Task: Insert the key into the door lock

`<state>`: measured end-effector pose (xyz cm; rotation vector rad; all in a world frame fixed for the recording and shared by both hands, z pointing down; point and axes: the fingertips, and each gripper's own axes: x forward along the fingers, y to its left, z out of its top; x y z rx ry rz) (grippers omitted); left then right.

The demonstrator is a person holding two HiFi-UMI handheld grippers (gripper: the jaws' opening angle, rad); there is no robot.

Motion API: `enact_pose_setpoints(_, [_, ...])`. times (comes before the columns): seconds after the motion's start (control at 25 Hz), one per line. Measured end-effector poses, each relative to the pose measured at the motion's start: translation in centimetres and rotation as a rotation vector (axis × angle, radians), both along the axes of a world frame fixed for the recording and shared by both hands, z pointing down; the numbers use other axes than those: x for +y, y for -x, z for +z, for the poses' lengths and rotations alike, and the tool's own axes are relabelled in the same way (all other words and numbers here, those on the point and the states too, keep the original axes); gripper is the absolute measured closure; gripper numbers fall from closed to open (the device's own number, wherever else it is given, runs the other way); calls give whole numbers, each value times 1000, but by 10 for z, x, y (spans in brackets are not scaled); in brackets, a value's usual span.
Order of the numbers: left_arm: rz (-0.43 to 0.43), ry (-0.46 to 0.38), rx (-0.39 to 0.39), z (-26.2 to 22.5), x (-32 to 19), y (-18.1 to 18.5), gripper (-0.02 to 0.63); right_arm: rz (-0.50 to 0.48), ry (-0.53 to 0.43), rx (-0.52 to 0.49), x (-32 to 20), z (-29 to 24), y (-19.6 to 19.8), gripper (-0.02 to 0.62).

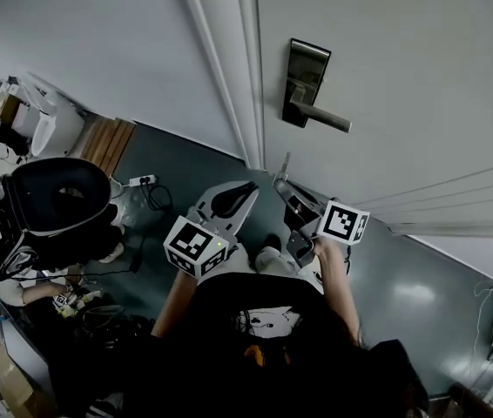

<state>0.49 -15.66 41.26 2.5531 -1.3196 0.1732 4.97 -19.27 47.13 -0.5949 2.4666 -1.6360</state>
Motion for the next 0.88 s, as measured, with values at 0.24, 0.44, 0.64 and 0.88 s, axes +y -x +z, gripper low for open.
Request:
enact_pose_setpoints(0.24, [98, -24, -3, -11, -5, 3, 574, 70, 52, -37, -20, 5, 7, 574])
enact_pose_setpoints(0.44, [168, -31, -4, -12, -5, 14, 574, 106, 37, -37, -37, 10, 18, 574])
enact_pose_setpoints(0.64, [210, -41, -12, -11, -1, 31, 574, 146, 78, -52, -45, 20, 25, 574])
enact_pose_setpoints(0.88, [264, -76, -8, -14, -2, 42, 574, 192, 98, -91, -58, 23, 27, 574])
